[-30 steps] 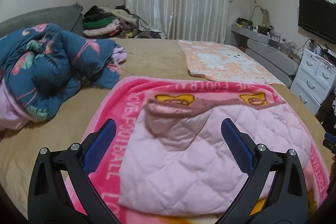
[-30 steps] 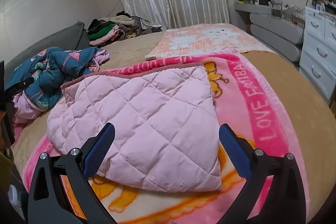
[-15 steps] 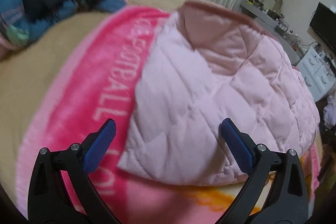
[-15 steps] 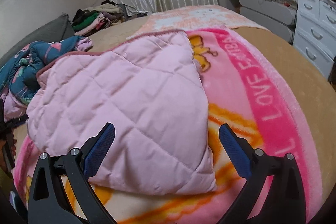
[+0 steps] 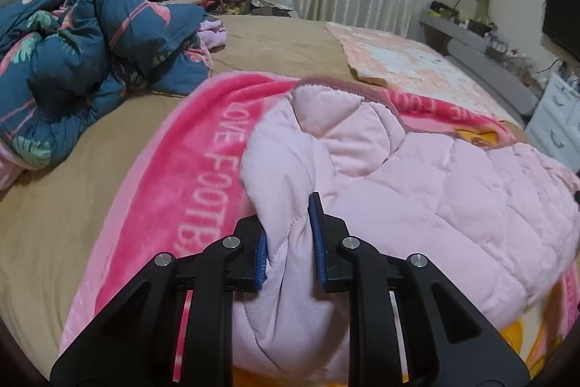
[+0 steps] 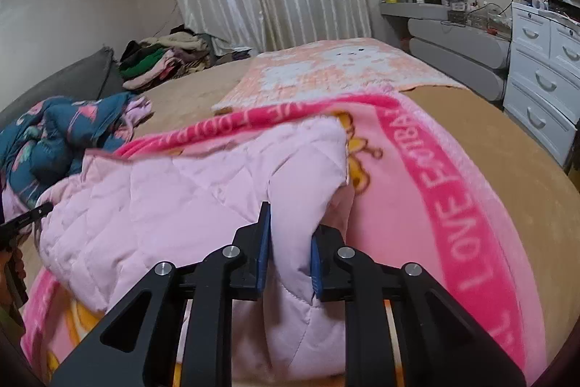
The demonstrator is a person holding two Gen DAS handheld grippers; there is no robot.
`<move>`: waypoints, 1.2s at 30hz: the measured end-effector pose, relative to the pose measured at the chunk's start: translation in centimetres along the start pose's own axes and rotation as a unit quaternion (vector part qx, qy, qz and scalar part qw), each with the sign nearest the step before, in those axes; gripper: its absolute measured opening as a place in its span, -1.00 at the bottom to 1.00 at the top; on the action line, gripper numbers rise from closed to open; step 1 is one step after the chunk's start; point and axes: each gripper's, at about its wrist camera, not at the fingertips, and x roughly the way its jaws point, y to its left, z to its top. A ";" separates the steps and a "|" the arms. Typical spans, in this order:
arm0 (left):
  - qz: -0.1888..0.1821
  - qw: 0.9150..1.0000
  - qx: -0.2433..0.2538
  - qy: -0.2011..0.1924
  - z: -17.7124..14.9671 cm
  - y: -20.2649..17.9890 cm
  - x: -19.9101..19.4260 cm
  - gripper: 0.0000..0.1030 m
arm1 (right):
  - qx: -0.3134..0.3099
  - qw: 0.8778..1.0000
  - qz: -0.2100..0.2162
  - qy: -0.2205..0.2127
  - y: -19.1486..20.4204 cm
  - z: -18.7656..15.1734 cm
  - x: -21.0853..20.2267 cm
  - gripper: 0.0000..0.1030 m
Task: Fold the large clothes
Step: 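Tug the folded edge straight and open both tools, then move both open tools back to the folded edge of the jacket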
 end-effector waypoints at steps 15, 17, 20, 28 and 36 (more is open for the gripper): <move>0.035 0.998 0.001 0.048 -1.4 -0.3 5.2 -0.71 | 0.028 0.994 -0.068 0.075 -1.6 -3.2 6.9 -0.71; 0.040 0.998 0.007 0.044 -1.5 -0.5 5.0 -0.71 | 0.017 0.994 -0.079 0.079 -1.3 -3.3 7.0 -0.69; 0.042 0.998 0.003 0.046 -1.5 -0.3 4.8 -0.67 | 0.010 0.992 -0.087 0.086 -1.0 -3.2 6.8 -0.62; 0.041 0.998 -0.010 0.044 -1.1 -0.1 2.5 -0.30 | 0.027 0.994 -0.085 0.071 -1.2 -3.1 3.2 0.39; 0.031 0.999 -0.014 0.022 -0.9 -0.1 -1.7 0.14 | -0.019 0.995 -0.093 0.022 0.9 -2.3 -3.0 0.91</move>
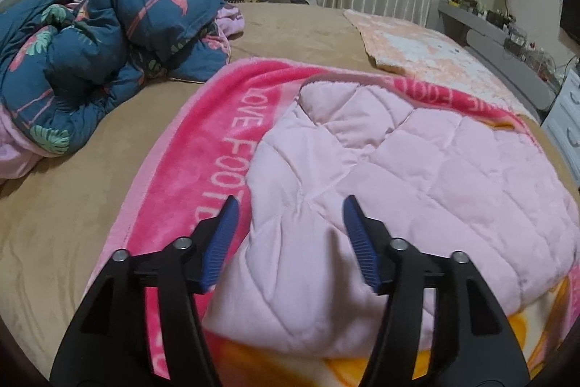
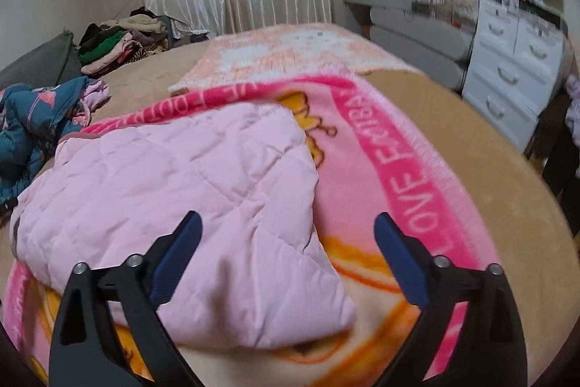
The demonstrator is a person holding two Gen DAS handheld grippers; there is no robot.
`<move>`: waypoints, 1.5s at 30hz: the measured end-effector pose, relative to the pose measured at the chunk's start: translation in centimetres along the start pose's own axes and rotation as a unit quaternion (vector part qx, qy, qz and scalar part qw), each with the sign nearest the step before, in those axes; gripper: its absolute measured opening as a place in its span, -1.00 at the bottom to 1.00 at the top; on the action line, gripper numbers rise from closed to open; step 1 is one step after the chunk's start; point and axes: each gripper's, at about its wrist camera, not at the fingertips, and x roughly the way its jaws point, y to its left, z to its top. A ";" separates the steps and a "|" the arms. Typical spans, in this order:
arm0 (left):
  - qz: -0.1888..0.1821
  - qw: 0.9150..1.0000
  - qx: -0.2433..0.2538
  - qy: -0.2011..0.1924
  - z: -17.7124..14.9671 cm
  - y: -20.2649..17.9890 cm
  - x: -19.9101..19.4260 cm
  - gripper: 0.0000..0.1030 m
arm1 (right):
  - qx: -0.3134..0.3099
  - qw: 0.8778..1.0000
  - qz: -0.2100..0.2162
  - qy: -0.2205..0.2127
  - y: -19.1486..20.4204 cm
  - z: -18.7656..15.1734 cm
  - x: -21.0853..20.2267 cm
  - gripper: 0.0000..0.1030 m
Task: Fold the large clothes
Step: 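Move both open tools back to the folded edge of the jacket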
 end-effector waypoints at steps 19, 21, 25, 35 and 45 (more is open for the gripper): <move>-0.016 0.999 -0.022 -0.026 -3.3 2.3 -8.8 0.82 | -0.013 0.998 0.021 -0.065 0.6 -1.3 -10.3 0.92; -0.018 0.999 -0.022 -0.026 -3.7 2.2 -9.4 0.82 | -0.012 0.997 0.024 -0.066 0.6 -1.7 -10.7 0.92; -0.023 0.999 -0.021 -0.024 -4.6 1.9 -10.0 0.82 | -0.011 0.997 0.029 -0.066 0.8 -2.6 -11.5 0.92; -0.029 0.999 -0.033 0.002 -7.7 1.2 -9.5 0.82 | 0.009 0.998 0.042 -0.048 1.1 -5.3 -11.6 0.92; -0.029 0.999 -0.014 0.023 -10.3 -0.5 -8.9 0.82 | 0.017 0.998 0.056 -0.026 1.9 -8.0 -10.5 0.92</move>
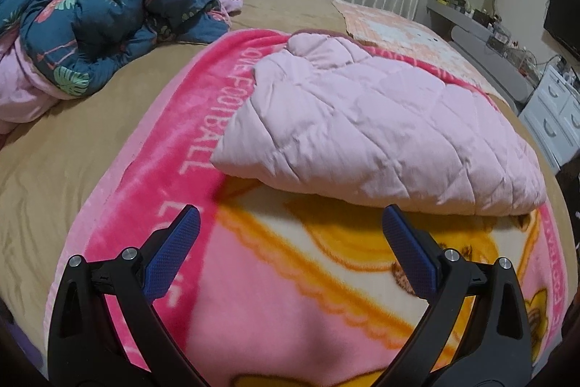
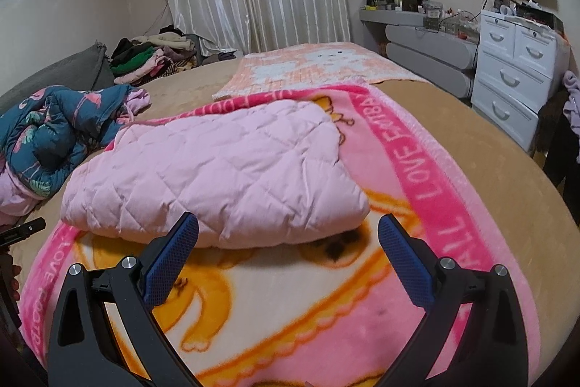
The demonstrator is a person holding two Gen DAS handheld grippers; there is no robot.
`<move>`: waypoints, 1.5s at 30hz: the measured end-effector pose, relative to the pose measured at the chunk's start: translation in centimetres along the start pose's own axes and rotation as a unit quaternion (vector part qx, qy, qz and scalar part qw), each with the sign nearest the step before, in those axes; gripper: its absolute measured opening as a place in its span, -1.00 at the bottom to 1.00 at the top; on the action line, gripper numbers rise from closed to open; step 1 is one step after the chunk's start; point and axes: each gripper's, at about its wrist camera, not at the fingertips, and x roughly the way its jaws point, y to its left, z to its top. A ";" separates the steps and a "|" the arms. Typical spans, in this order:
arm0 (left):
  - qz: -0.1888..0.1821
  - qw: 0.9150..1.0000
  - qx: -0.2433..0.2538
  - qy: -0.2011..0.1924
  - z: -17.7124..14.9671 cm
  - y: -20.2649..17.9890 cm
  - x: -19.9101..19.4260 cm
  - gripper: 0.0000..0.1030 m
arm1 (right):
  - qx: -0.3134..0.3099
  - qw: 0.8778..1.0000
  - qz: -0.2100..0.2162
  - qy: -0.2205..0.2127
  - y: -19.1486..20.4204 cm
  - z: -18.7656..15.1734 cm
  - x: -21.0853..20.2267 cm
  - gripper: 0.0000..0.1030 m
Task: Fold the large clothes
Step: 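Move both open tools back to the folded edge of the jacket, then slide both tools under the folded jacket edge and close them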
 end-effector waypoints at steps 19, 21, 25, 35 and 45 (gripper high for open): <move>-0.059 0.990 -0.096 0.081 -2.0 0.3 7.0 0.82 | 0.128 0.989 0.013 0.076 -2.0 -3.4 6.7 0.92; -0.072 0.988 -0.115 0.079 -1.1 0.5 7.4 0.82 | 0.141 0.987 0.016 0.078 -2.1 -3.1 7.6 0.92; -0.092 0.980 -0.158 0.080 0.6 1.1 8.5 0.82 | 0.172 0.982 0.022 0.077 -2.6 -2.2 9.4 0.92; -0.139 0.949 -0.269 0.089 2.4 2.4 12.5 0.84 | 0.232 0.967 0.037 0.094 -3.4 -0.4 14.4 0.92; -0.130 0.948 -0.282 0.075 3.3 1.8 14.1 0.84 | 0.268 0.957 0.037 0.106 -4.0 -0.1 17.0 0.92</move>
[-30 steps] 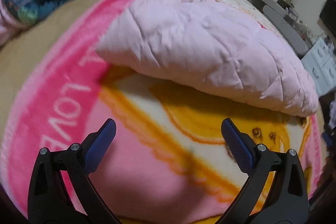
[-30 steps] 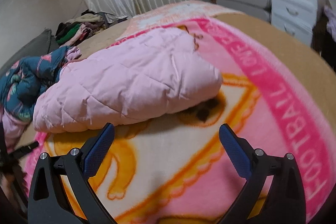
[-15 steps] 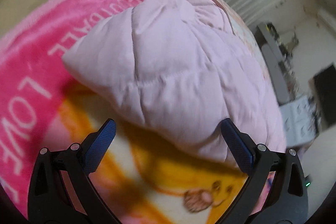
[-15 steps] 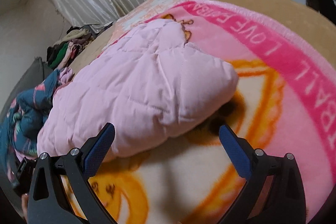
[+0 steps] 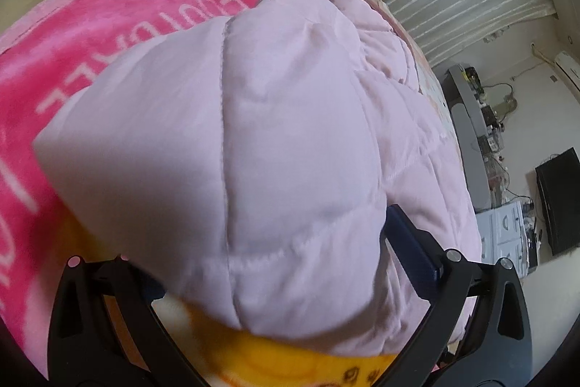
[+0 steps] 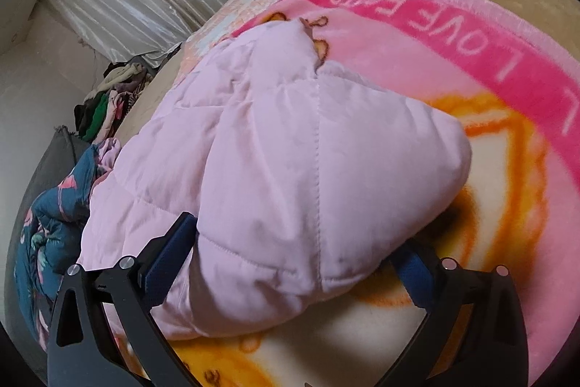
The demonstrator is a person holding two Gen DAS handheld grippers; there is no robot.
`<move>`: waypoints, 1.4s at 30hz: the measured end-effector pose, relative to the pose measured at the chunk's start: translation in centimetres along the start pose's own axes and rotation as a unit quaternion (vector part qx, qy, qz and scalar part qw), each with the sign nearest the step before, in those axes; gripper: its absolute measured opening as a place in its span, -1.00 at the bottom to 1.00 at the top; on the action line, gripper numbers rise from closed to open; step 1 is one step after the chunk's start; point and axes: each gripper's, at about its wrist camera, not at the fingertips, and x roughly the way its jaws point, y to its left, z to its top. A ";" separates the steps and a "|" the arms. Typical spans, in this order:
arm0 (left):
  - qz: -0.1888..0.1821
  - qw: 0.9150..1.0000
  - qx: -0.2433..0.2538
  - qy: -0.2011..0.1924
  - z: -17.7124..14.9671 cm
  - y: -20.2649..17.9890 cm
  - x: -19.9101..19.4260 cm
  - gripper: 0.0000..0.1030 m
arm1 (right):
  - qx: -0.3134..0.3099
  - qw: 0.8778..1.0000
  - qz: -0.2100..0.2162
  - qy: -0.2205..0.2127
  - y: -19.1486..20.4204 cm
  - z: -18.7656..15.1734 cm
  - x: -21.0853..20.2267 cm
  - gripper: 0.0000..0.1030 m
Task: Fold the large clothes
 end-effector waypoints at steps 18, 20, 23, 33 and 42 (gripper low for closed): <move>0.031 0.995 0.073 -0.059 -0.2 -2.2 -0.1 0.46 | -0.021 0.999 0.037 0.000 0.4 1.0 2.3 0.62; 0.032 0.994 0.084 -0.066 -0.1 -2.6 -0.3 0.28 | -0.035 0.999 0.038 -0.003 0.9 1.0 2.2 0.51; 0.030 0.991 0.106 -0.076 -0.2 -3.2 -0.7 0.00 | -0.065 0.997 0.036 -0.011 1.9 1.1 1.9 0.23; 0.032 0.974 0.195 -0.107 -0.4 -6.4 -3.4 -0.45 | -0.246 0.968 0.015 -0.046 6.8 0.7 -1.1 -0.37; 0.023 0.951 0.279 -0.135 -2.7 -9.1 -8.7 -0.49 | -0.331 0.940 0.025 -0.080 9.9 -1.0 -6.6 -0.41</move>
